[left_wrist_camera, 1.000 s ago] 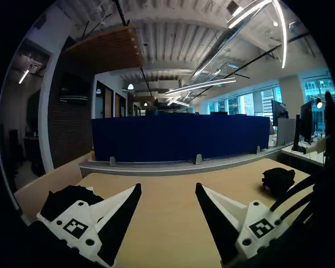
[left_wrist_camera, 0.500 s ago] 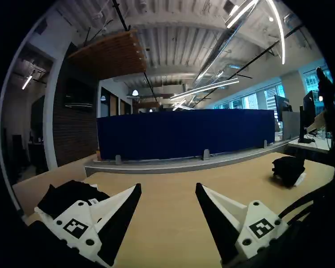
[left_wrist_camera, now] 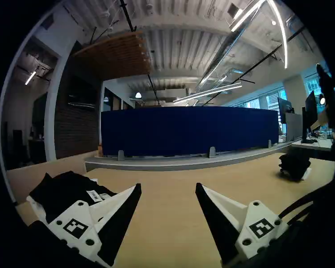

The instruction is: Fold towel

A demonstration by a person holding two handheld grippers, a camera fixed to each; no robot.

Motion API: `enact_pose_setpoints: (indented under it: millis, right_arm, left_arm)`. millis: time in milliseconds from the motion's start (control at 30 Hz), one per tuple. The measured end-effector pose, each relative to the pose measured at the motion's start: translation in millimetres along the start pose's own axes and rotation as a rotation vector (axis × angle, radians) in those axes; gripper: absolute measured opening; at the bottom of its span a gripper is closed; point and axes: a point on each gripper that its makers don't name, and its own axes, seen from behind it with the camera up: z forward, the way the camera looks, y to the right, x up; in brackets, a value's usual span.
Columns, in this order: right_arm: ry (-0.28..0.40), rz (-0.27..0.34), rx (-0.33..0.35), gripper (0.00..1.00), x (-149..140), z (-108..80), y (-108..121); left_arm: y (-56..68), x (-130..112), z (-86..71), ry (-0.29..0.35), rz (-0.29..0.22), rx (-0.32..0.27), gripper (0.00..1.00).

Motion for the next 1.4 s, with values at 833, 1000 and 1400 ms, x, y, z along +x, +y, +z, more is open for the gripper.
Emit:
enact_pose_setpoints:
  millis: [833, 1000, 1400]
  right_arm:
    - [0.061, 0.014, 0.019, 1.0, 22, -4.1, 3]
    - [0.121, 0.017, 0.014, 1.0, 41, -12.8, 16]
    - [0.253, 0.064, 0.001, 1.0, 27, -21.5, 48]
  left_arm:
    - [-9.5, -20, 2.1, -0.018, -0.027, 0.018, 0.9]
    - [-9.8, -20, 1.9, -0.019, -0.026, 0.018, 0.99]
    - [-10.8, -20, 2.3, -0.019, -0.026, 0.018, 0.99]
